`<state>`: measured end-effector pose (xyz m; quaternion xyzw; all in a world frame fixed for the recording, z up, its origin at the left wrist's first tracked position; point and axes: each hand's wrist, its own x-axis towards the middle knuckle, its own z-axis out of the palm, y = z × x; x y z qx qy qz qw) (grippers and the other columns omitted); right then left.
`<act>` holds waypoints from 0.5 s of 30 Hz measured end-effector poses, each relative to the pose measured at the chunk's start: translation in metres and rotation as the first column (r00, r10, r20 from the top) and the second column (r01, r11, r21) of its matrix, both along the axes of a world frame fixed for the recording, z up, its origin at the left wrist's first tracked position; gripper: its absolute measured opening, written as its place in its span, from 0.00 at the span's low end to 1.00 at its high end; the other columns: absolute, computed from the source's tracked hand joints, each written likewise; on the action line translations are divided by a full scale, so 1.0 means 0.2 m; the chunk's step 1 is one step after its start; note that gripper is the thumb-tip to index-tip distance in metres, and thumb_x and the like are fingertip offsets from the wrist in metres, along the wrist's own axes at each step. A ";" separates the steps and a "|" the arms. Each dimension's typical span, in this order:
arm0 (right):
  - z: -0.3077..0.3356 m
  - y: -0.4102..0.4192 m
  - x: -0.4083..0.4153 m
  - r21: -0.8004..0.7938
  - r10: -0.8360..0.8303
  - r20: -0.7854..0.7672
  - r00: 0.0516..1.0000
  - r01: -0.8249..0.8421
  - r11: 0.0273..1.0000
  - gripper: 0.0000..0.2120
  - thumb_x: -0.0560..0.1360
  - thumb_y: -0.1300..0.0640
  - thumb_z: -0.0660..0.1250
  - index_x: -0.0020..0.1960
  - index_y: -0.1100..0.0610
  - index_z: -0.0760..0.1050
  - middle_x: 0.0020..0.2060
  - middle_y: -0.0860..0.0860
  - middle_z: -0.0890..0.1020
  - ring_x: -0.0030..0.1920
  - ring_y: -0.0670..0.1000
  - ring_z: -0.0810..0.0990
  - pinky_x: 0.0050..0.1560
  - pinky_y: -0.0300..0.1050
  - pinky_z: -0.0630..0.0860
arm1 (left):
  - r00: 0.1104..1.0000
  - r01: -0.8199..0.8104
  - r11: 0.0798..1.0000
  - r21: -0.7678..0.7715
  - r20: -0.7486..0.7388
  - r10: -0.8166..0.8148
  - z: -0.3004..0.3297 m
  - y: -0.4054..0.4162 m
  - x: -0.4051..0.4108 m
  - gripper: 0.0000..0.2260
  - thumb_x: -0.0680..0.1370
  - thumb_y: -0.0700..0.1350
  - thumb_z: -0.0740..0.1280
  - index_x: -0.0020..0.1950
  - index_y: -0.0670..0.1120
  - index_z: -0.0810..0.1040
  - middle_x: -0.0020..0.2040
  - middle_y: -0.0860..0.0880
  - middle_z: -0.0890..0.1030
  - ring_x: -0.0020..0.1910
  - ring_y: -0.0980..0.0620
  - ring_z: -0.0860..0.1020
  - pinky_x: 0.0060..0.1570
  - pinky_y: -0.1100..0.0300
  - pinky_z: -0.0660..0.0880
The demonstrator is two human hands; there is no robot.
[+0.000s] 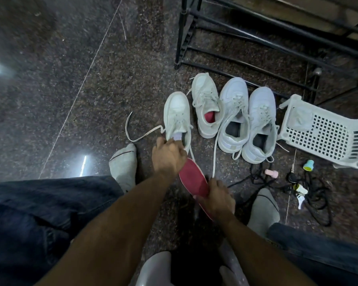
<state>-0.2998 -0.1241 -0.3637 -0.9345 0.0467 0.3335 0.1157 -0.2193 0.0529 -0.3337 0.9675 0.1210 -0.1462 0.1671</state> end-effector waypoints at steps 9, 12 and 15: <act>-0.09 0.09 -0.06 -0.192 0.109 0.104 0.989 -0.088 0.977 0.51 0.62 0.36 0.74 0.76 0.52 0.52 0.63 0.51 0.71 0.62 0.54 0.72 0.57 0.56 0.70 | 0.964 0.012 0.999 -0.031 0.267 -0.003 -0.06 0.09 0.02 0.11 0.74 0.48 0.68 0.53 0.46 0.80 0.52 0.45 0.78 0.53 0.41 0.76 0.46 0.47 0.73; -0.11 0.07 -0.03 -0.244 0.197 0.110 0.974 -0.165 0.956 0.51 0.59 0.35 0.75 0.74 0.53 0.58 0.59 0.52 0.75 0.58 0.55 0.75 0.55 0.56 0.69 | 0.961 0.244 0.967 0.073 0.119 -0.251 -0.07 0.13 0.11 0.16 0.73 0.49 0.69 0.60 0.49 0.77 0.60 0.47 0.73 0.61 0.44 0.71 0.55 0.47 0.71; -0.13 0.04 -0.02 -0.249 0.243 0.129 0.961 -0.205 0.946 0.49 0.56 0.37 0.76 0.71 0.56 0.66 0.53 0.54 0.79 0.52 0.56 0.78 0.51 0.56 0.72 | 0.933 0.348 0.924 0.159 0.034 -0.357 -0.07 0.13 0.18 0.18 0.74 0.44 0.68 0.64 0.48 0.75 0.65 0.46 0.69 0.64 0.44 0.69 0.59 0.47 0.70</act>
